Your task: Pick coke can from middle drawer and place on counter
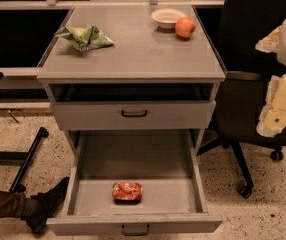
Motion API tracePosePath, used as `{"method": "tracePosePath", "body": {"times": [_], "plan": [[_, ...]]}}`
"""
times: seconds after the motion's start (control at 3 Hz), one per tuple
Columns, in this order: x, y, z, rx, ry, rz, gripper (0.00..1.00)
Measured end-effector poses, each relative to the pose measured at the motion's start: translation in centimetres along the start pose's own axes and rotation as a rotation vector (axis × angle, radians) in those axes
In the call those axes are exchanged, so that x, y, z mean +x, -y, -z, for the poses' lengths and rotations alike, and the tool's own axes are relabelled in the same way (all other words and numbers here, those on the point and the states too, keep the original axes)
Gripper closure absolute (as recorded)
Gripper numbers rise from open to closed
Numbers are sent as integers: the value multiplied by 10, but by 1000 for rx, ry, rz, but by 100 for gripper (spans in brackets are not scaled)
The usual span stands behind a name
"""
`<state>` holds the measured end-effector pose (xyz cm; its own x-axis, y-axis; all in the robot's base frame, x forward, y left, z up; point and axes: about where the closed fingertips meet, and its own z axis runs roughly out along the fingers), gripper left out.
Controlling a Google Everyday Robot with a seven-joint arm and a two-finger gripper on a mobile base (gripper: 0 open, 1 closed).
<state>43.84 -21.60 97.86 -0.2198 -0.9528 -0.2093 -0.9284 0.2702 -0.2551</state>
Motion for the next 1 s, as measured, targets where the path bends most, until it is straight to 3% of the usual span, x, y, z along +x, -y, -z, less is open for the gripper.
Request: {"method": "tracePosePath", "body": {"times": [0.67,1.0], "plan": [[-5,-5,-11,-10,9,-5,0],[-31,-28,-58,-62,74,-45,0]]}}
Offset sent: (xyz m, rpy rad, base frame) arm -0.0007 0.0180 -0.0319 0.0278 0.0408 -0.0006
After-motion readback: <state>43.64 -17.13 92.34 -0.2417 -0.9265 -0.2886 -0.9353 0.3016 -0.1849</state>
